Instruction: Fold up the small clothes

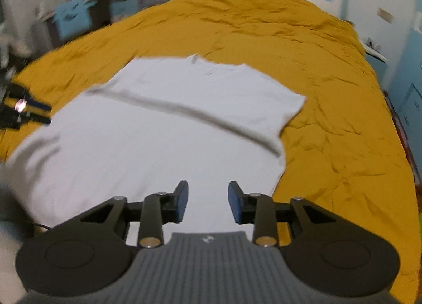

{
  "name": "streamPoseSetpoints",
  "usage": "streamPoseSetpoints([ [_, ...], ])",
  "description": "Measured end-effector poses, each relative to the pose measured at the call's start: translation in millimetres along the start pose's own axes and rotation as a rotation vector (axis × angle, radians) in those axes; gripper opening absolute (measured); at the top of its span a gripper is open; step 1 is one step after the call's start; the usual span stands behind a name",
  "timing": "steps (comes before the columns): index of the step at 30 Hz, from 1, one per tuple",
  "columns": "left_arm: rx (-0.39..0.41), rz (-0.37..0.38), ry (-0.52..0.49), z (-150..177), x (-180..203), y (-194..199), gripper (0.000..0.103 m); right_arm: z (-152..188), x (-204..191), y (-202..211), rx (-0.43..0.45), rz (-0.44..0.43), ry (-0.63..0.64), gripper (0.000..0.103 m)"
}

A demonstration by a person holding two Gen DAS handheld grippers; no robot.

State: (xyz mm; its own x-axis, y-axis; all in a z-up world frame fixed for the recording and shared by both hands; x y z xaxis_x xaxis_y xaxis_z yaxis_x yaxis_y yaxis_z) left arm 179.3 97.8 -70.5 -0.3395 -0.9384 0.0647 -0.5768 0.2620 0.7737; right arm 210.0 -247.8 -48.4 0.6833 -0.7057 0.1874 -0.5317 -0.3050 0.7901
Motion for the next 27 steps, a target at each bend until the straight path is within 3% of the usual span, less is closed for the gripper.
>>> streamPoseSetpoints([
  [12,-0.136,0.007,-0.265,90,38,26,0.062,66,-91,18,-0.132,-0.063,0.272,0.046],
  [15,-0.14,-0.047,-0.332,111,48,22,0.062,80,-107,16,-0.153,-0.054,0.345,0.054],
  [17,-0.125,-0.113,-0.388,122,52,17,0.062,86,-114,11,-0.169,-0.031,0.4,0.068],
  [22,-0.114,-0.238,-0.585,147,67,5,0.069,98,-125,1,-0.201,-0.007,0.506,0.068],
  [24,-0.104,-0.26,-0.626,153,68,2,0.076,101,-126,-1,-0.205,-0.007,0.524,0.069],
  [27,-0.087,-0.303,-0.638,160,62,-8,0.077,108,-126,-8,-0.215,0.002,0.537,0.069],
])
Point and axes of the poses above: each gripper's, at about its wrist camera, not at the fingertips, and y roughly against the way its jaws point, x to its right, z to its underside, the point moved 4 cm from there along -y, roughly the way its jaws point, and after that the axes turned 15 degrees about y, right-handed, at the moved point
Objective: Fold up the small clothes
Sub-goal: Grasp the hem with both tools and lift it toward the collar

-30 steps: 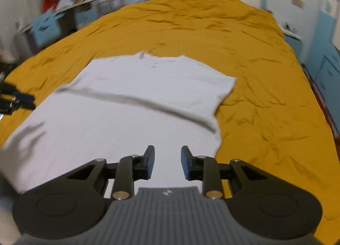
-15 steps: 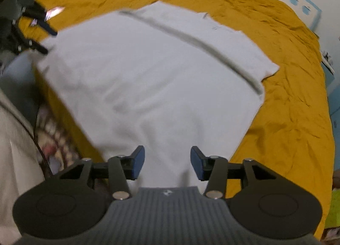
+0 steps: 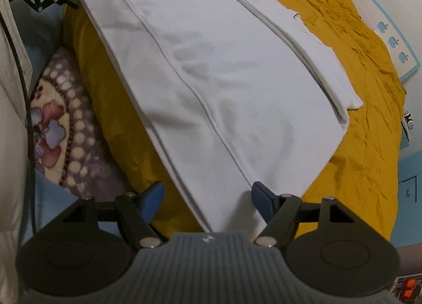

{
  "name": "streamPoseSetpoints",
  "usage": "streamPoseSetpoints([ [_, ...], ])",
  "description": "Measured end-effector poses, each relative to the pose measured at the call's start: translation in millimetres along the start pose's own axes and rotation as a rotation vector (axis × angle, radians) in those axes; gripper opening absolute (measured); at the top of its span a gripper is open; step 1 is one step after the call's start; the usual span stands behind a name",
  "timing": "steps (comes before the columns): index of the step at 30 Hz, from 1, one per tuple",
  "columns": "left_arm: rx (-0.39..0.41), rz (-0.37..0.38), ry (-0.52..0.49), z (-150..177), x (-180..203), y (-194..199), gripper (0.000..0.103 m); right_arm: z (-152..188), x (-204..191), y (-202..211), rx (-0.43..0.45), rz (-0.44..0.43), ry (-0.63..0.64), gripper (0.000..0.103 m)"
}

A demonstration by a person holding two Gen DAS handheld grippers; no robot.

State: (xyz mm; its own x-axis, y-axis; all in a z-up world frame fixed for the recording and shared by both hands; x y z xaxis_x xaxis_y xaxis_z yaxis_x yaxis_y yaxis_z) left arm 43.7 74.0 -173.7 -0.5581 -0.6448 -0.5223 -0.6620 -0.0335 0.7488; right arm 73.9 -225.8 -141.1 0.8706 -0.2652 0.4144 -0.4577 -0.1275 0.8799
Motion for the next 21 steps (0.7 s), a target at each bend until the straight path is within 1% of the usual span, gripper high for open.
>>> streamPoseSetpoints([
  [2,0.008,-0.03,0.002,2,0,-5,0.077,2,-5,-5,-0.011,0.013,0.027,0.069],
  [3,0.012,-0.032,0.018,2,-1,-6,0.073,3,-10,-8,-0.018,0.02,0.054,0.069],
  [6,0.038,-0.02,0.122,-1,-8,-3,0.058,4,-22,-15,-0.045,0.054,0.157,0.069],
  [7,0.043,-0.018,0.138,-2,-10,-1,0.054,4,-24,-15,-0.05,0.065,0.18,0.069],
  [8,0.048,-0.014,0.151,-3,-12,1,0.043,5,-24,-15,-0.051,0.074,0.191,0.063],
  [9,0.053,-0.005,0.168,-4,-15,5,0.029,5,-24,-13,-0.053,0.087,0.202,0.056],
  [10,0.058,0.011,0.194,-6,-19,8,0.024,5,-22,-10,-0.055,0.098,0.208,0.044],
  [11,0.064,0.024,0.222,-9,-22,12,0.013,5,-20,-6,-0.052,0.099,0.21,0.033],
  [12,0.066,0.033,0.245,-10,-28,14,0.01,4,-19,-2,-0.044,0.094,0.212,0.026],
  [13,0.069,0.037,0.261,-11,-31,16,0.008,4,-17,2,-0.039,0.092,0.211,0.011],
  [14,0.078,0.036,0.271,-13,-34,19,0.007,2,-14,8,-0.035,0.098,0.21,0.0],
  [15,0.088,0.028,0.283,-15,-37,23,0.006,2,-14,8,-0.035,0.098,0.21,0.0],
  [17,0.114,0.012,0.308,-20,-41,33,0.006,-1,-8,25,-0.005,0.128,0.2,0.0],
  [21,0.176,-0.008,0.377,-36,-68,60,0.006,-7,15,56,0.042,0.201,0.162,0.0],
])
Point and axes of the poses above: each gripper's, at about its wrist camera, not at the fingertips, and y roughly against the way its jaws point, x to its right, z to its underside, the point moved 4 cm from there along -y, roughly the way its jaws point, and after that the axes turned 15 degrees about y, right-handed, at the moved point
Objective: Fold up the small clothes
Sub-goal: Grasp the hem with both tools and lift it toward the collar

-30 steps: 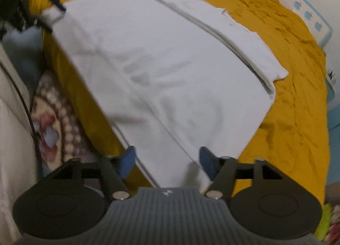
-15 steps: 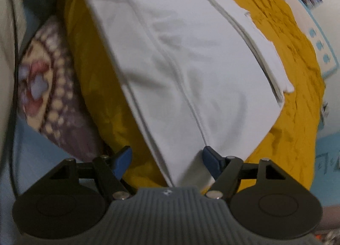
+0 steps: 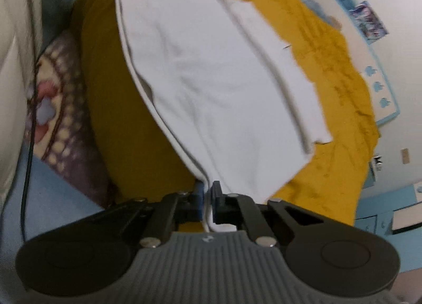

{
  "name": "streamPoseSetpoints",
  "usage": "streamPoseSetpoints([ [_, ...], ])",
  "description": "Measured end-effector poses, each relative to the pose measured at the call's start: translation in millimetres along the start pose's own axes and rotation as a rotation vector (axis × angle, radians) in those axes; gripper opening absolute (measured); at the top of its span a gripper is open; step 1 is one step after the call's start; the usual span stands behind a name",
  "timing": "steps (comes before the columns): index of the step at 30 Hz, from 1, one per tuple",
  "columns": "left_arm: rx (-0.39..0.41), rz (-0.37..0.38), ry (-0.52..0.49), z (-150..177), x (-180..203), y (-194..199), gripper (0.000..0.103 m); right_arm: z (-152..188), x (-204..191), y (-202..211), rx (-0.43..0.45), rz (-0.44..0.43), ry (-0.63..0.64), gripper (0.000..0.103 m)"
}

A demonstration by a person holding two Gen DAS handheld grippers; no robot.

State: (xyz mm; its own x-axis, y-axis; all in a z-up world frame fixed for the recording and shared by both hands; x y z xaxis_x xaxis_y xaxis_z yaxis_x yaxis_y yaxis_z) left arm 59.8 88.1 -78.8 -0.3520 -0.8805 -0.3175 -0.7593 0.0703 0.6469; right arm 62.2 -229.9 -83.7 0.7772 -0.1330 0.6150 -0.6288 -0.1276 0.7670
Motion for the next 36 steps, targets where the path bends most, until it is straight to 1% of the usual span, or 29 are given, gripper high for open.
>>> streamPoseSetpoints([
  [3,0.053,-0.031,0.023,-26,-14,8,0.006,-5,33,19,0.03,0.089,-0.034,0.0],
  [6,0.104,-0.062,0.039,-55,-30,9,0.005,-11,69,30,0.057,0.189,-0.059,0.0],
  [9,0.158,-0.112,0.018,-86,-44,2,0.005,-20,103,33,0.076,0.288,-0.047,0.0],
  [11,0.189,-0.147,0.004,-106,-55,-6,0.005,-25,130,32,0.085,0.35,-0.053,0.0],
  [14,0.231,-0.181,0.008,-139,-73,-21,0.005,-33,170,24,0.092,0.428,-0.073,0.0],
  [19,0.268,-0.223,0.013,-192,-101,-58,0.005,-47,235,-2,0.09,0.509,-0.104,0.0],
  [22,0.255,-0.238,0.004,-216,-117,-87,0.005,-54,274,-22,0.11,0.513,-0.122,0.0],
  [24,0.237,-0.228,0.011,-228,-126,-107,0.005,-57,299,-39,0.113,0.501,-0.127,0.0],
  [28,0.197,-0.223,0.008,-242,-141,-154,0.005,-64,339,-86,0.1,0.475,-0.126,0.0],
  [32,0.149,-0.206,0.031,-241,-151,-206,0.005,-69,371,-154,0.082,0.418,-0.138,0.0],
  [35,0.099,-0.182,0.052,-238,-156,-250,0.005,-68,384,-212,0.061,0.362,-0.167,0.0],
  [36,0.08,-0.175,0.06,-234,-157,-264,0.005,-68,384,-212,0.061,0.362,-0.167,0.0],
])
Point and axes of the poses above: each gripper's, at about its wrist camera, not at the fingertips, and y roughly against the way its jaws point, x to its right, z to its underside, the point moved 4 cm from there along -y, roughly the way its jaws point, and after that the axes turned 15 degrees about y, right-handed, at the moved point
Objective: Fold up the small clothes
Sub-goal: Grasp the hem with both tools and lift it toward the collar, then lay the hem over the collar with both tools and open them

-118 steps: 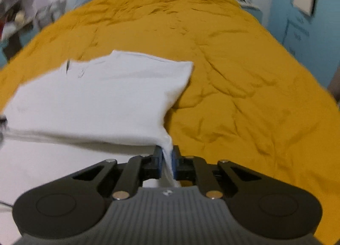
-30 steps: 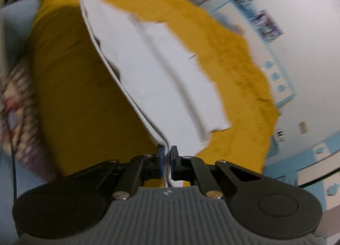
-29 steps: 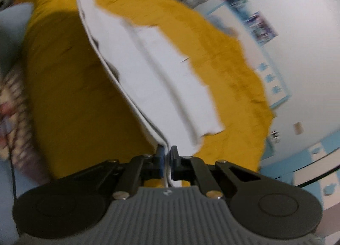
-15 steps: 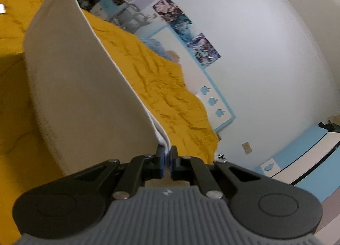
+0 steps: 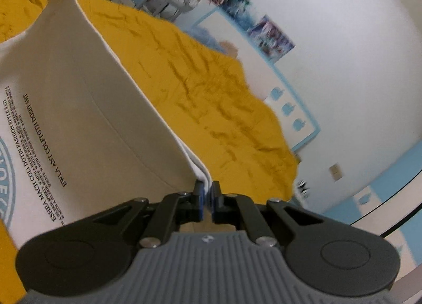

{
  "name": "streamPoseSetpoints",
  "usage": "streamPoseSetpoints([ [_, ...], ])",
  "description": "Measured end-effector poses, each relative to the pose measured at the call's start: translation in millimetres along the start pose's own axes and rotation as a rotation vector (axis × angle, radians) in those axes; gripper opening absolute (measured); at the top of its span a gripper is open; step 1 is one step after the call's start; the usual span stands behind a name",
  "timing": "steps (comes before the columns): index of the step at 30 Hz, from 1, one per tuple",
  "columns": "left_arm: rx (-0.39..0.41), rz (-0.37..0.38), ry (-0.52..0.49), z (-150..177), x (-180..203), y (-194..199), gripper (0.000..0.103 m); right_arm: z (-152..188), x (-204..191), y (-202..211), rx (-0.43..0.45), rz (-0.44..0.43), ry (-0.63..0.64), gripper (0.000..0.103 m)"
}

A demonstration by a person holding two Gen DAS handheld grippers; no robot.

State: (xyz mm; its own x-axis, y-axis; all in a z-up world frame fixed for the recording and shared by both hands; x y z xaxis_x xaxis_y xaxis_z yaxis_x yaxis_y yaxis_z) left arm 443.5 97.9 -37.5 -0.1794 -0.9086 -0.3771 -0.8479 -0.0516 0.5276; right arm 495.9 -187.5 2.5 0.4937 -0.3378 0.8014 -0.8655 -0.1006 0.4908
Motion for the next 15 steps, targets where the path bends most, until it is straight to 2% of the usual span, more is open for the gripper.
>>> streamPoseSetpoints([
  [1,-0.018,0.007,0.008,5,2,-14,0.005,3,-5,-19,-0.011,-0.015,-0.009,0.0],
  [2,-0.037,0.012,0.013,11,4,-27,0.005,8,-16,-55,-0.03,-0.051,-0.032,0.0],
  [3,-0.056,0.018,0.019,16,6,-40,0.005,8,-16,-55,-0.03,-0.051,-0.032,0.0],
  [6,-0.111,0.034,0.042,32,8,-75,0.005,16,-43,-116,-0.065,-0.095,-0.068,0.0],
  [12,-0.171,0.046,0.087,53,14,-121,0.006,25,-69,-192,-0.116,-0.138,-0.127,0.0],
  [13,-0.178,0.044,0.093,56,14,-127,0.007,25,-69,-192,-0.116,-0.138,-0.127,0.0],
  [15,-0.184,0.038,0.109,59,15,-132,0.017,28,-77,-219,-0.14,-0.152,-0.169,0.0],
])
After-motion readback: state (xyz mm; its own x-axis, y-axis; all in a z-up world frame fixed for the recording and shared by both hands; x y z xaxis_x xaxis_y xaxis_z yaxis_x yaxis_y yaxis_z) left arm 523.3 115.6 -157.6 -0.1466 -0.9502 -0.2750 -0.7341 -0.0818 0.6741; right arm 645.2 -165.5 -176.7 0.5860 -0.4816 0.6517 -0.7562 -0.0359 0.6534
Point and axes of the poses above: each gripper's, at about its wrist camera, not at the fingertips, and y roughly against the way its jaws point, x to its right, z to its underside, the point moved 4 cm from there along -y, roughly the way its jaws point, and after that the axes turned 15 degrees about y, right-handed, at the moved point
